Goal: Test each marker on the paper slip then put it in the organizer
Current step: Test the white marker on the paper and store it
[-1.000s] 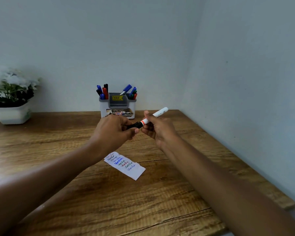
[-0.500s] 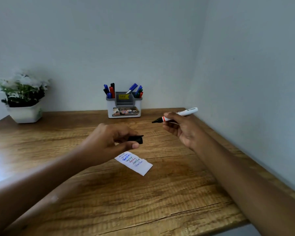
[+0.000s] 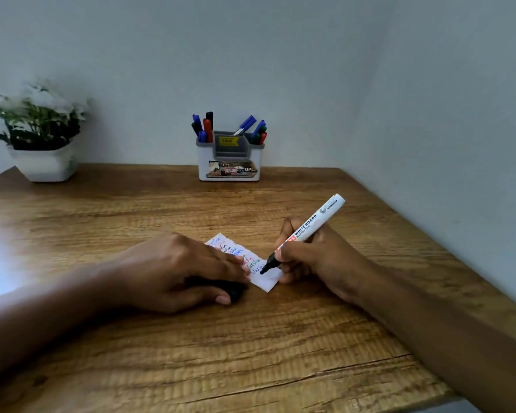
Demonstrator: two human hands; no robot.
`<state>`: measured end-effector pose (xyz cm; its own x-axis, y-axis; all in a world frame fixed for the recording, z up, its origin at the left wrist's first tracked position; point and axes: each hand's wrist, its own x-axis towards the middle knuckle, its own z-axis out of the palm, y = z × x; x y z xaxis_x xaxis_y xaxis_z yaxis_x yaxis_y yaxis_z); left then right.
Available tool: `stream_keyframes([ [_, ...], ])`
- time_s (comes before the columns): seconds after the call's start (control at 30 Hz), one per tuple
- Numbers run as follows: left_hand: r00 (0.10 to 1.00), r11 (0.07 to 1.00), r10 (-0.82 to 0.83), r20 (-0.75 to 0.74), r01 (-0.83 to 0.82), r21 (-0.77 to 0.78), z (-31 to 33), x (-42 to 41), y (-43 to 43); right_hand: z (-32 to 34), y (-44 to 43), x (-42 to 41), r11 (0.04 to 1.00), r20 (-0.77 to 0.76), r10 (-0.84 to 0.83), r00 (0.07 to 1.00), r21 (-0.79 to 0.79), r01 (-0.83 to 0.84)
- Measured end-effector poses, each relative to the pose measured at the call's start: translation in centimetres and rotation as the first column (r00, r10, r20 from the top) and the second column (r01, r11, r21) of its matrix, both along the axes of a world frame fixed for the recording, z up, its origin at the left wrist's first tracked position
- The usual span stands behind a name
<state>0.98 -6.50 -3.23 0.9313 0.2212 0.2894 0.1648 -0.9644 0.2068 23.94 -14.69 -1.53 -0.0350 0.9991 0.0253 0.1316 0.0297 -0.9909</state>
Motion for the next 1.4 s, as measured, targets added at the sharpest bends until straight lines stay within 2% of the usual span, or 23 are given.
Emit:
stream_keyframes([
  [0.07, 0.995, 0.996, -0.094, 0.039, 0.095, -0.003, 0.08, 0.25, 0.13, -0.25, 0.14, 0.13, 1.0, 0.017, -0.001, 1.0, -0.001, 0.001],
  [0.17, 0.988, 0.99, -0.14, 0.059, 0.14, -0.008, 0.15, 0.38, 0.34, -0.41, 0.22, 0.22, 1.0, 0.043, 0.012, 0.999, 0.018, -0.013],
  [0.57, 0.987, 0.989, -0.148, 0.066, 0.148, -0.004, 0.28, 0.39, 0.37, -0.68, 0.21, 0.21, 0.997, 0.131, 0.049, 0.99, 0.054, -0.056],
  [1.13, 0.987, 0.989, -0.145, 0.069, 0.144, 0.011, 0.31, 0.32, 0.38, -0.49, 0.38, 0.28, 1.0, 0.026, 0.02, 0.999, 0.018, -0.02],
  [1.4, 0.987, 0.989, -0.145, 0.07, 0.144, 0.015, 0.42, 0.36, 0.29, -0.41, 0.38, 0.25, 1.0, 0.053, 0.018, 0.998, 0.005, -0.018],
])
